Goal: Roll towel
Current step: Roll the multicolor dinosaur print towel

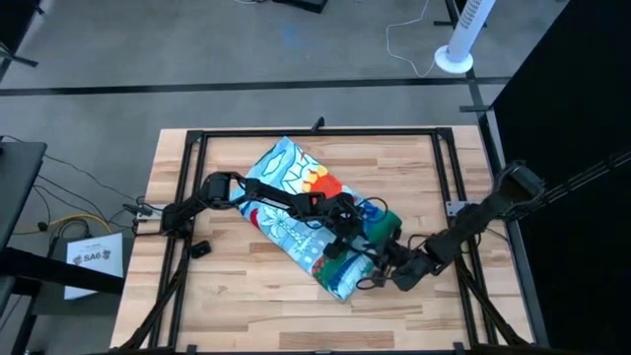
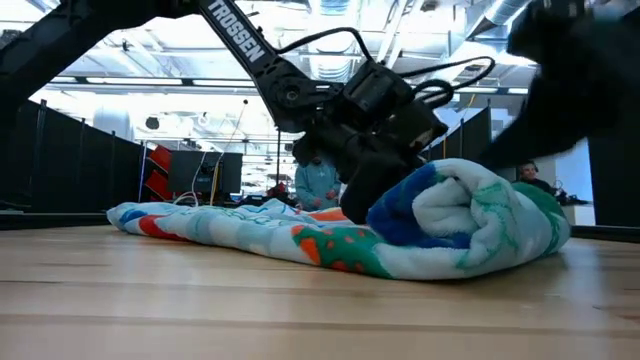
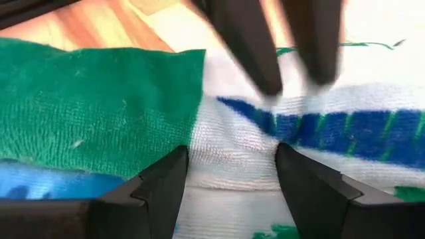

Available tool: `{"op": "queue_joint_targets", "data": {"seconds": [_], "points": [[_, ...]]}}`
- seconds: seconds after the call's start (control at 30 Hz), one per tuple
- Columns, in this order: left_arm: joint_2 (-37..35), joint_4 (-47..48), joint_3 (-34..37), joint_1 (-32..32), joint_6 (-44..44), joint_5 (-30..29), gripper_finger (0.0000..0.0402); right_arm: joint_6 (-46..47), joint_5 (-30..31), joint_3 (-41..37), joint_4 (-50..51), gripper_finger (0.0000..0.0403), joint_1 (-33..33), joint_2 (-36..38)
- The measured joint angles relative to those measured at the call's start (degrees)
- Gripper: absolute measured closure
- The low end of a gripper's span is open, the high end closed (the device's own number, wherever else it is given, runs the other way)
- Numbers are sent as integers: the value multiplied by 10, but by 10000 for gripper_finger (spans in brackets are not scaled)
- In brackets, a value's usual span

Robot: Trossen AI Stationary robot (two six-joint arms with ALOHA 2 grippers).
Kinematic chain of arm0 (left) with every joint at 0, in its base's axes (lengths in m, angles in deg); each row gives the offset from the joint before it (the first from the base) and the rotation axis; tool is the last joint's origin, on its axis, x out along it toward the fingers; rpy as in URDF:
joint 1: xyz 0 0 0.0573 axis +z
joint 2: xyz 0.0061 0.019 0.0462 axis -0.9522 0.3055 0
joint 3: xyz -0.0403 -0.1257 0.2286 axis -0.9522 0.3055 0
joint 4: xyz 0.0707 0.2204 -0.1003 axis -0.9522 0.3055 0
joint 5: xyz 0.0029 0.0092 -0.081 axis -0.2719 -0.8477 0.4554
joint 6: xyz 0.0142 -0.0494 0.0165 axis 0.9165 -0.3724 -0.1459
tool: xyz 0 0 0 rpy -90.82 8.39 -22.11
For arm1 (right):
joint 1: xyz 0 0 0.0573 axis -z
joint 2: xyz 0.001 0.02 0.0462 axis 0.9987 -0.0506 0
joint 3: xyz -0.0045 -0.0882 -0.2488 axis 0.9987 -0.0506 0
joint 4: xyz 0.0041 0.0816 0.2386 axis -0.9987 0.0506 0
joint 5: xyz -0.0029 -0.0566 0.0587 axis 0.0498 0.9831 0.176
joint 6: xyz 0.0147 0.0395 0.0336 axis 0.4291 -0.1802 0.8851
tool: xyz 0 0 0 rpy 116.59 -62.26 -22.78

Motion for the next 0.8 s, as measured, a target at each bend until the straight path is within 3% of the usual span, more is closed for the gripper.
{"op": "queue_joint_targets", "data": {"seconds": [0.2,0.3,0.43,0.53,0.8], "points": [[1,9,1,31,-27,1,184,152,-76,113,342,265,-33,52],[1,9,1,46,-48,0,184,268,-93,119,416,235,-63,45],[1,9,1,54,-61,11,184,356,-104,85,420,202,-88,10],[1,10,2,53,-59,10,184,370,-104,54,379,187,-74,-19],[1,11,2,51,-55,11,184,239,-92,35,268,178,-2,-52]]}}
